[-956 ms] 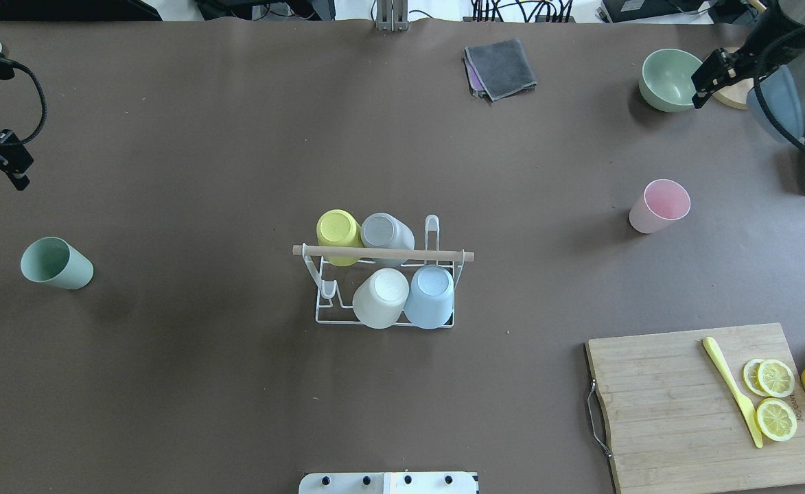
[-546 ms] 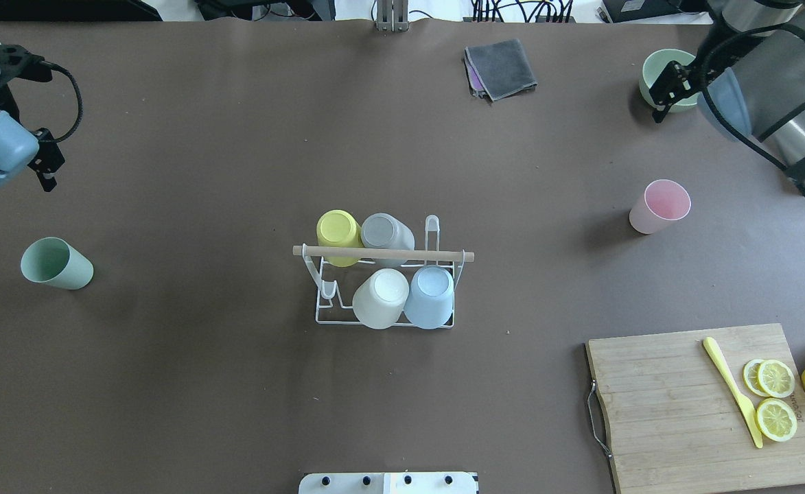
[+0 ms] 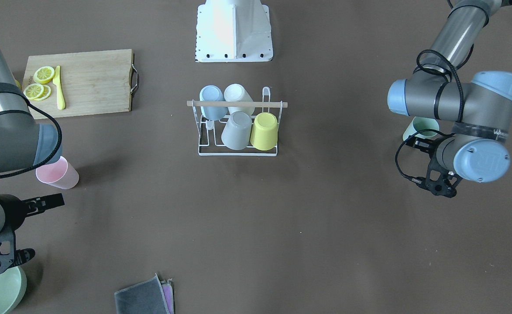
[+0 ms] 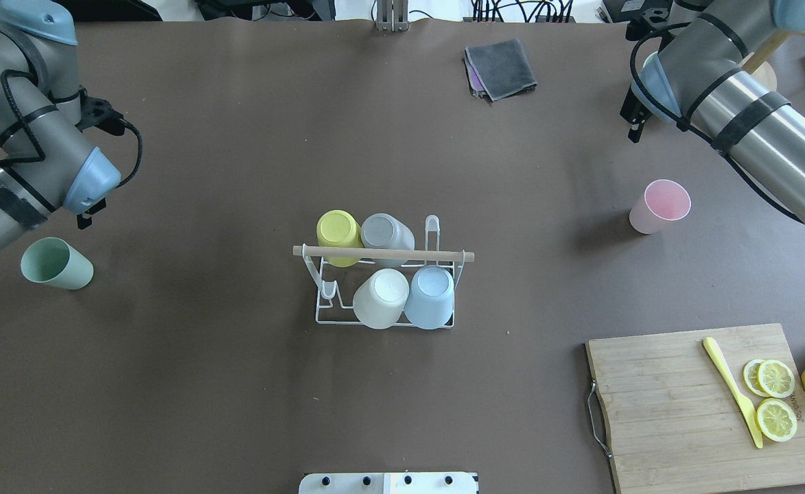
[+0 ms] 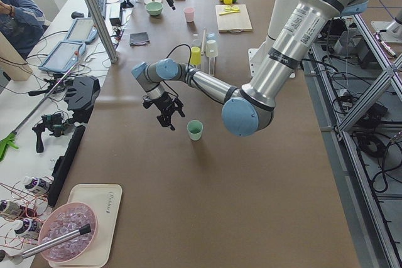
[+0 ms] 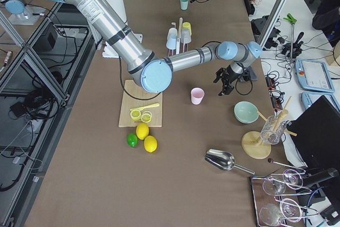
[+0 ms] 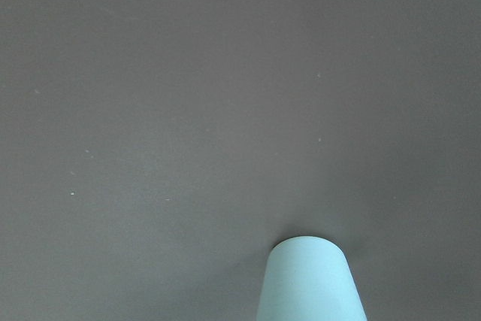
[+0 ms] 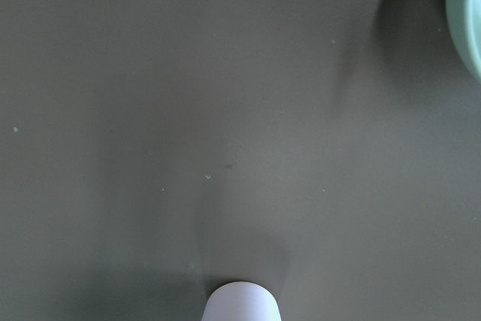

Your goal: Place cup on cup holder

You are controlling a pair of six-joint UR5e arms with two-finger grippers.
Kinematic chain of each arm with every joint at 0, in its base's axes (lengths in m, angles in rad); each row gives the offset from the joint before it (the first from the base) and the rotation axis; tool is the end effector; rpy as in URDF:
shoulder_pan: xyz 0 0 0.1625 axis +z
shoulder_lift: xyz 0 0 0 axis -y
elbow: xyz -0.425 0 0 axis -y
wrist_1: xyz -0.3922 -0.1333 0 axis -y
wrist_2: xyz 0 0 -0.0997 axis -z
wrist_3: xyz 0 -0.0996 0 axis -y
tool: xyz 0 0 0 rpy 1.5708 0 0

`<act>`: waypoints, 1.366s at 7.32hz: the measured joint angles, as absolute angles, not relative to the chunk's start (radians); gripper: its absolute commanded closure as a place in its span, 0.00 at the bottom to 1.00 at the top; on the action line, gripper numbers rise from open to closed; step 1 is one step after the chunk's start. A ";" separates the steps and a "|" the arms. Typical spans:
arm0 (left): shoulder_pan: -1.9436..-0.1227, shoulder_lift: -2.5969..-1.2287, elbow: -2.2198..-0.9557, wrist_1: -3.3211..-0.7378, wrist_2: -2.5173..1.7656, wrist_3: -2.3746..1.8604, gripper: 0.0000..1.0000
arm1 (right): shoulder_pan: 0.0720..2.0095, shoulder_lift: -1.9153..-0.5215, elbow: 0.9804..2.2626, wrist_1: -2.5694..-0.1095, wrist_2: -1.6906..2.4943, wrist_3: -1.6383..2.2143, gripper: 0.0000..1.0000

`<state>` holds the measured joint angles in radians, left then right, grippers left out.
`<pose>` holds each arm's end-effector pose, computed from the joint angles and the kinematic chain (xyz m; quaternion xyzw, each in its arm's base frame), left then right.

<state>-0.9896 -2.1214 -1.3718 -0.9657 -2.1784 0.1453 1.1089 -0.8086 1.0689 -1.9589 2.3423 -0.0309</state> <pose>0.3021 -0.5991 0.4938 -0.1819 0.2637 0.3010 0.8982 -0.2825 -0.7108 0.4525 -0.1381 -0.3542 -0.2022 0.9026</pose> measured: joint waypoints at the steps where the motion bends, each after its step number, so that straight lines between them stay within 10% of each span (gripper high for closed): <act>1: -0.980 -2.131 -1.346 -0.965 -2.177 0.189 0.03 | 1.096 -0.783 1.007 -1.960 2.345 -0.057 0.00; 10: -0.973 -2.193 -1.199 -0.945 -2.183 0.323 0.03 | 1.020 -0.680 0.737 -2.160 2.357 -0.256 0.00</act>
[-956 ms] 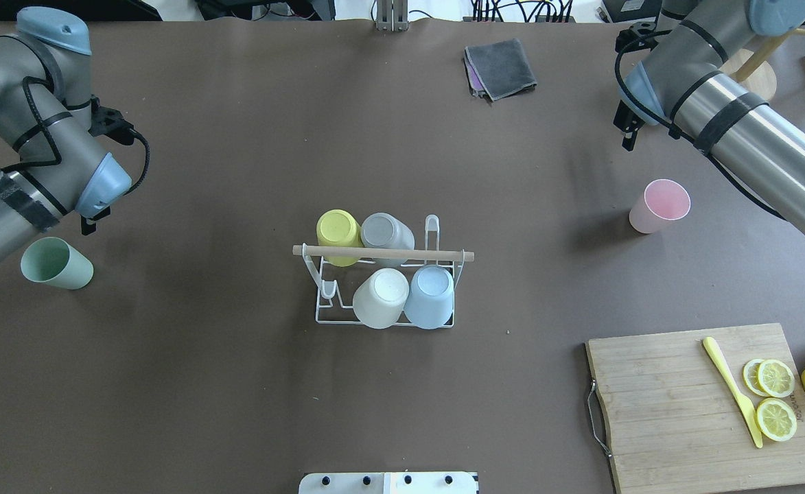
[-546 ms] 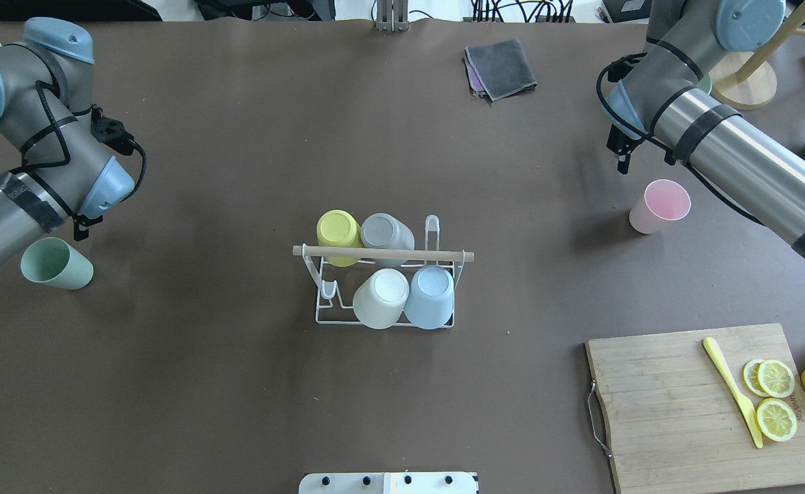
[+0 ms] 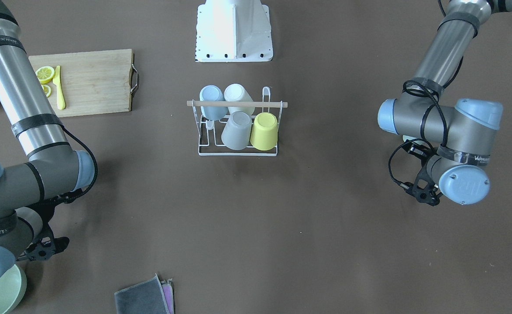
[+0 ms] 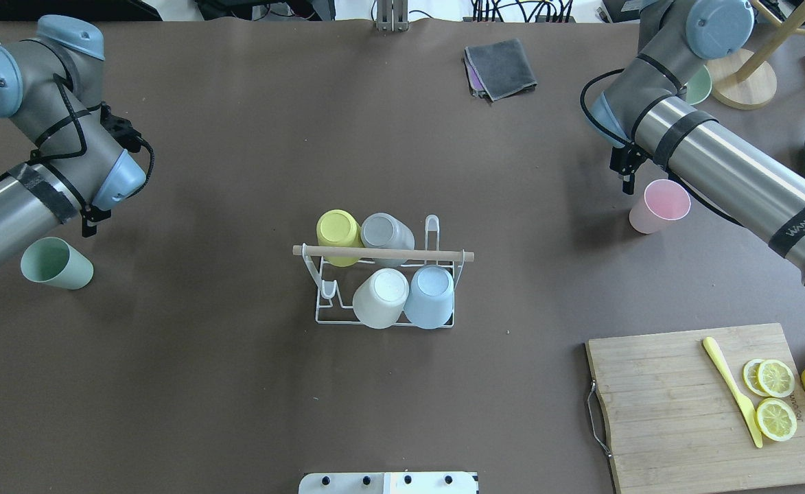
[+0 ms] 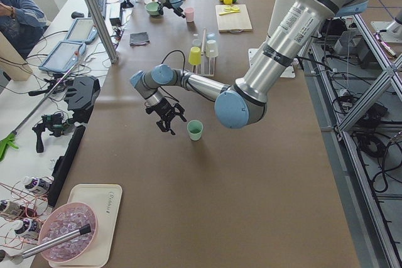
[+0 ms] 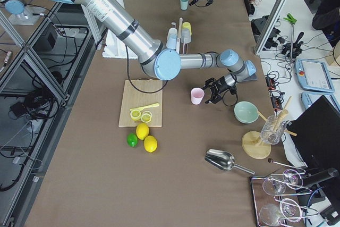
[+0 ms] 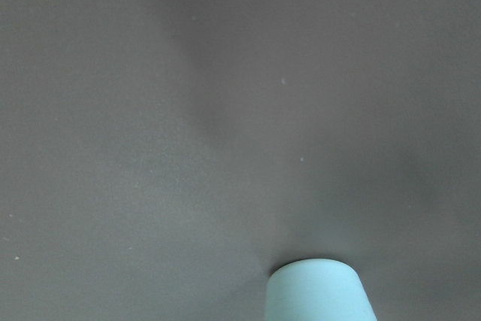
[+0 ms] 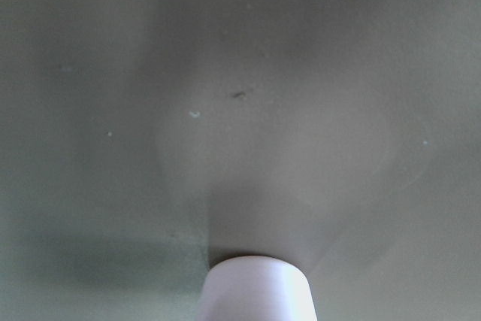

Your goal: Place cup on cup holder

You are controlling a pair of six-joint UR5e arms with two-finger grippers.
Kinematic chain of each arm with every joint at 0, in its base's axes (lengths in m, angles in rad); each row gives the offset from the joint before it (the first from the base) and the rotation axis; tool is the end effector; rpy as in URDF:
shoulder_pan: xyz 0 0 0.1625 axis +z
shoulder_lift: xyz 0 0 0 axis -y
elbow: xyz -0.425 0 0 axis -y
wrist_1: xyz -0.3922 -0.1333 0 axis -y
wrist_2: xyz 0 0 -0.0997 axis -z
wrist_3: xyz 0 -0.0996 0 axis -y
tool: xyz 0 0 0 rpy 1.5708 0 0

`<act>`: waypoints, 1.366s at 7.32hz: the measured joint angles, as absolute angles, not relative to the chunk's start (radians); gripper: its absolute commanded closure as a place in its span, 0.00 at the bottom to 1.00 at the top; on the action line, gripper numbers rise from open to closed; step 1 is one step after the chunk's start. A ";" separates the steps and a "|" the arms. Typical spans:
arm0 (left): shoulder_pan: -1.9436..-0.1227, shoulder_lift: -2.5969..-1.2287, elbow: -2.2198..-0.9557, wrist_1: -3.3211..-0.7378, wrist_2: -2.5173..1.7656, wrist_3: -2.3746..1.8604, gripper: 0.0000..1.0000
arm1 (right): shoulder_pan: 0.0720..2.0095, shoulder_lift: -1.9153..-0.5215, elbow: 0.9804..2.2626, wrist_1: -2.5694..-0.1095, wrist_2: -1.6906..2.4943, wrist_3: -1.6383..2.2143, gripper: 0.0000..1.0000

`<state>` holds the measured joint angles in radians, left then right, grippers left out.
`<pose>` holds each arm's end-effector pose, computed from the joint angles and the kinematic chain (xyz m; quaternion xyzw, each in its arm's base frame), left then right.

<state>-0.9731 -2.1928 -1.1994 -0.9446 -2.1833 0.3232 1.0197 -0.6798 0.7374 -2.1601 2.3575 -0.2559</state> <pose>0.3257 -0.6135 0.5230 -0.2169 0.2690 0.3658 0.8642 -0.3509 -0.6909 0.5183 -0.2944 -0.3301 -0.2573 0.8592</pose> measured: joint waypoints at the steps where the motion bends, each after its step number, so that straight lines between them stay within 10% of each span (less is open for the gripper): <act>1: -0.971 -2.196 -1.193 -0.926 -2.194 0.321 0.03 | 1.012 -0.669 0.716 -2.161 2.357 -0.259 0.00; 10: -0.897 -2.233 -1.158 -0.795 -2.137 0.380 0.03 | 0.971 -0.579 0.534 -2.155 2.278 -0.324 0.00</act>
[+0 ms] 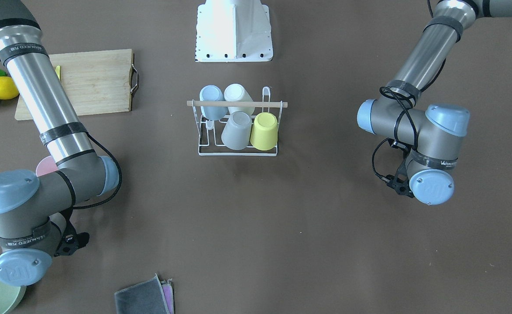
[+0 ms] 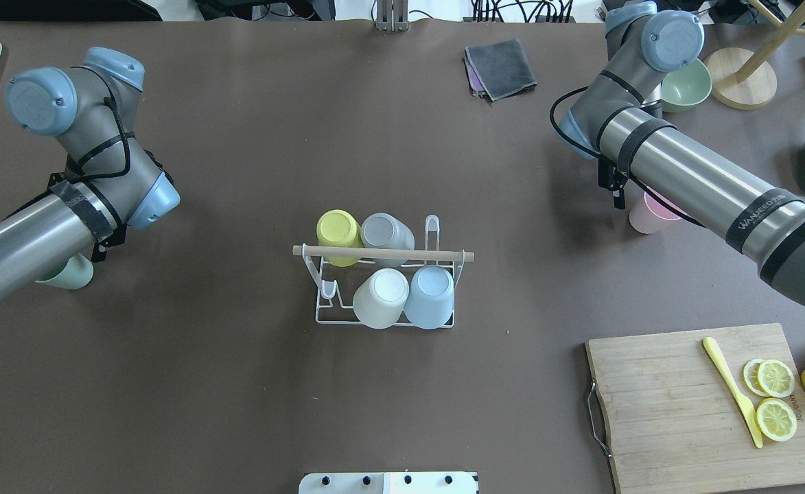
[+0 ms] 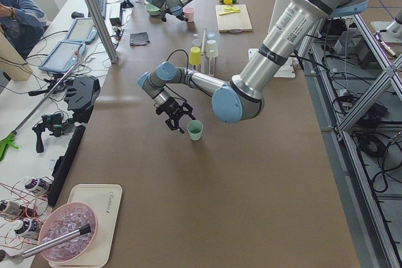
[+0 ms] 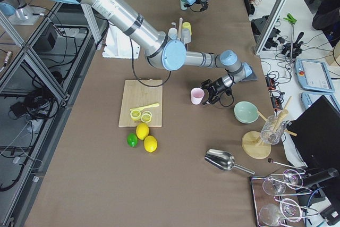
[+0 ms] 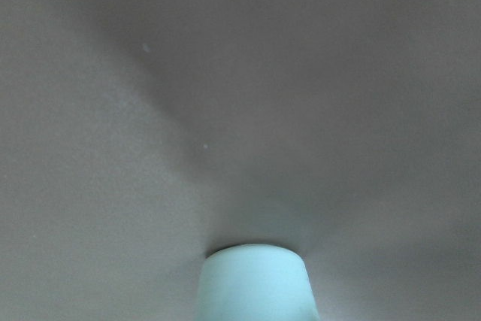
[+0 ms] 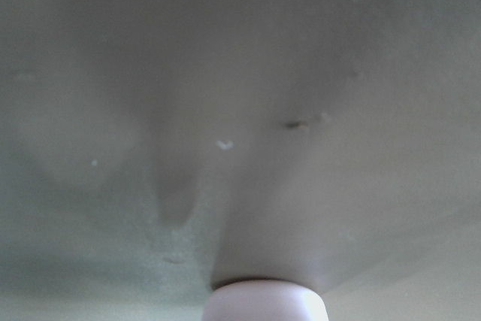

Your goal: Place cup on cup holder

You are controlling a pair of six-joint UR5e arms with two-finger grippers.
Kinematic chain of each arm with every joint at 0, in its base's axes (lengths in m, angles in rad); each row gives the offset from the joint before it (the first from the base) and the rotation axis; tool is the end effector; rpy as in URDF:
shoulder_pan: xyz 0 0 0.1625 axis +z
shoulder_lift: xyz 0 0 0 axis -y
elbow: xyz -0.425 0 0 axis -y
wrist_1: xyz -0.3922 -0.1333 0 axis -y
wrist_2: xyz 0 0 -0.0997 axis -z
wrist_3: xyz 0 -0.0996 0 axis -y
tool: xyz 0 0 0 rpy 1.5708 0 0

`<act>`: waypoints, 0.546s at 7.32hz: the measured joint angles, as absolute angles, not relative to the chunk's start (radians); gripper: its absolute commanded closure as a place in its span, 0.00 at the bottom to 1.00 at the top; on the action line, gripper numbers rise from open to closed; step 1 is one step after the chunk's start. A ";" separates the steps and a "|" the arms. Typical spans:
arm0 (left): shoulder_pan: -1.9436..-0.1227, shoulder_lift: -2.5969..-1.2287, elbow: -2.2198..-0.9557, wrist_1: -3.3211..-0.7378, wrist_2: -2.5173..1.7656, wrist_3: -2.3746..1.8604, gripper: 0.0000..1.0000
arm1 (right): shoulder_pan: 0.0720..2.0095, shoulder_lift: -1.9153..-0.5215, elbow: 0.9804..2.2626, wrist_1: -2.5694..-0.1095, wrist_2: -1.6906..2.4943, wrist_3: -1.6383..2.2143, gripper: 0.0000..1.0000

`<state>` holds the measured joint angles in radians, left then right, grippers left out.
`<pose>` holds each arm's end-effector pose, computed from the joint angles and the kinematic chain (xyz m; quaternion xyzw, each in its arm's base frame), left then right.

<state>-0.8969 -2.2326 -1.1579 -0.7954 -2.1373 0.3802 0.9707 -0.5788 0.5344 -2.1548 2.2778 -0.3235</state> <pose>0.3652 -0.5853 0.5239 -0.2866 0.2304 0.4034 0.8378 -0.3860 -0.6855 0.5323 -0.3326 -0.2861 -0.3018 0.8464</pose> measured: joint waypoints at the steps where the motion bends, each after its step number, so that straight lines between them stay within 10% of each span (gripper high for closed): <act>1: -0.895 -2.232 -1.155 -0.789 -2.135 0.386 0.03 | 0.970 -0.578 0.527 -2.155 2.275 -0.327 0.00; 4: -0.881 -2.234 -1.134 -0.786 -2.107 0.391 0.03 | 0.967 -0.577 0.506 -2.156 2.274 -0.346 0.00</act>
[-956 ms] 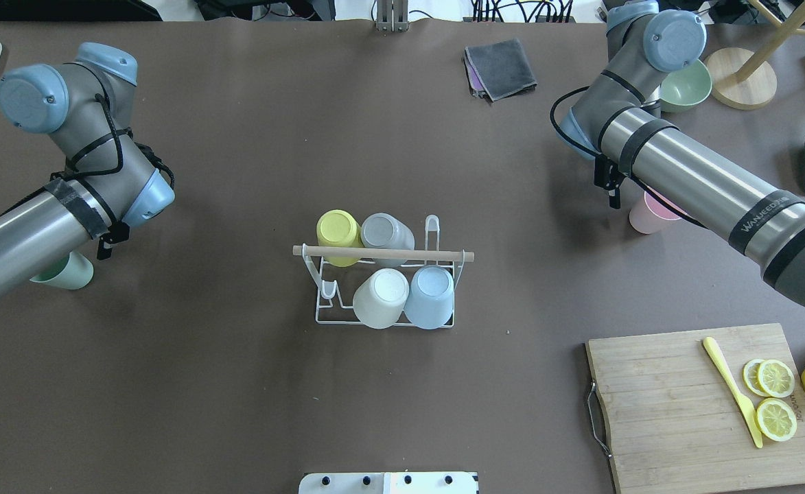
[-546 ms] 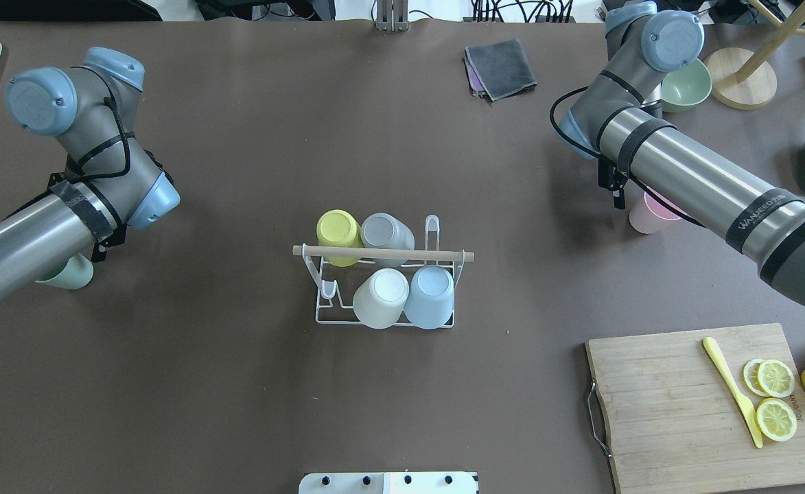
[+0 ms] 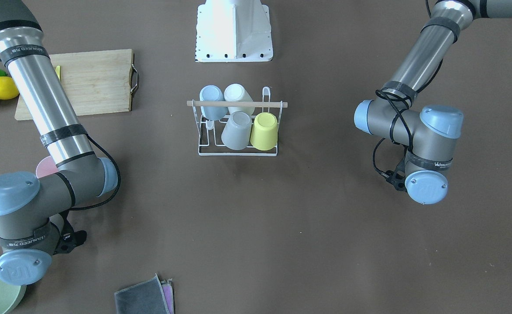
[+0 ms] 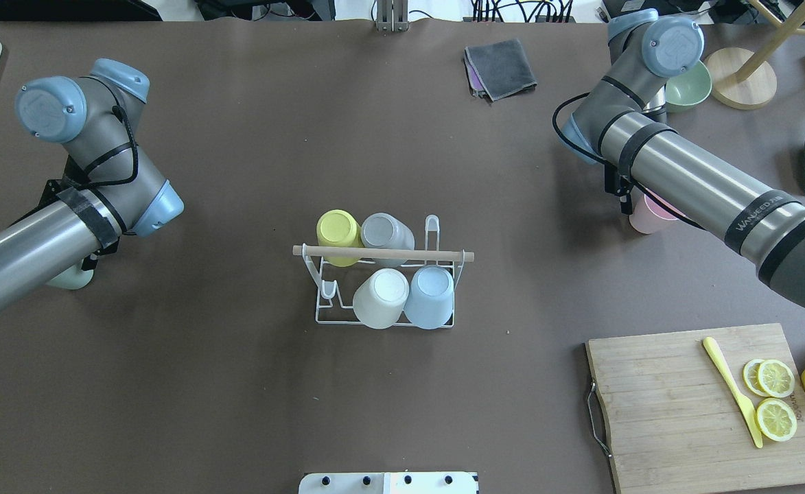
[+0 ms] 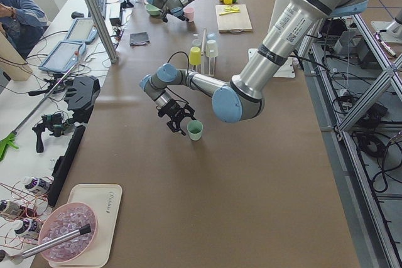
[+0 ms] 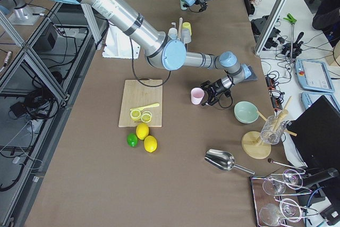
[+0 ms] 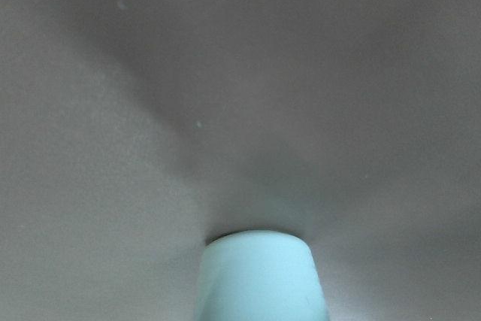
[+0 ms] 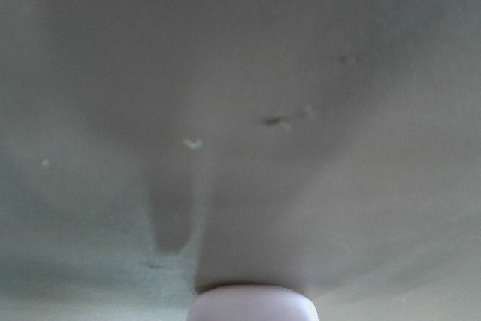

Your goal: Place cup on cup holder

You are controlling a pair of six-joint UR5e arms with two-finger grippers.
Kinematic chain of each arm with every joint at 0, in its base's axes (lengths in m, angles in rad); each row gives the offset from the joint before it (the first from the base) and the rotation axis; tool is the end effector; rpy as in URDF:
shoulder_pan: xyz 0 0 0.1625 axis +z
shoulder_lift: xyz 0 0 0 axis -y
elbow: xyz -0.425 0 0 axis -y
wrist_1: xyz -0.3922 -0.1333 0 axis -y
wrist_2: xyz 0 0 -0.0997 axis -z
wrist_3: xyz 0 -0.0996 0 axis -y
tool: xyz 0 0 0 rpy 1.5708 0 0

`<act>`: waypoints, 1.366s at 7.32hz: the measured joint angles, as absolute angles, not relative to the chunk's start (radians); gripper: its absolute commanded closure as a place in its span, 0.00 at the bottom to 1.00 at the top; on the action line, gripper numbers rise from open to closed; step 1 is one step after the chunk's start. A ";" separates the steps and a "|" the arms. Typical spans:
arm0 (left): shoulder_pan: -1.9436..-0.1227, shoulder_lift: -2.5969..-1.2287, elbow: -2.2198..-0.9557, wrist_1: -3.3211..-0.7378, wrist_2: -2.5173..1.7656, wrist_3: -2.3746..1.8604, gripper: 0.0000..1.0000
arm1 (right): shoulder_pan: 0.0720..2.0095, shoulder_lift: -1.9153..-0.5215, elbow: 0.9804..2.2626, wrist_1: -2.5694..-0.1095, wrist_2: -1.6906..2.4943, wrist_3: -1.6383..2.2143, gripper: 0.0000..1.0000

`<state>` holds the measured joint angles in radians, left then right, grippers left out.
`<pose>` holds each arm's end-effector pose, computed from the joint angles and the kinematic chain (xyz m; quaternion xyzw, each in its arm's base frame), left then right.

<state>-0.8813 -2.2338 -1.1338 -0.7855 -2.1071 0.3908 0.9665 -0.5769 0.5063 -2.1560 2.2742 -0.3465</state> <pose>0.3708 -0.5793 0.5350 -0.3011 0.2122 0.4139 0.8325 -0.3866 -0.6811 0.5430 -0.3418 -0.2846 -0.3081 0.8410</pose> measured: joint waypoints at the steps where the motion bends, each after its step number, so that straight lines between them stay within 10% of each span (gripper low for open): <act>1: -0.879 -2.234 -1.130 -0.785 -2.101 0.391 0.03 | 0.966 -0.577 0.500 -2.158 2.274 -0.355 0.00; 10: -0.850 -2.253 -1.089 -0.719 -2.025 0.444 0.03 | 0.959 -0.571 0.474 -2.197 2.278 -0.360 0.00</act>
<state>-0.8504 -2.2533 -1.0894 -0.7187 -2.0254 0.4442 0.9589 -0.5710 0.4741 -2.1970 2.2779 -0.3602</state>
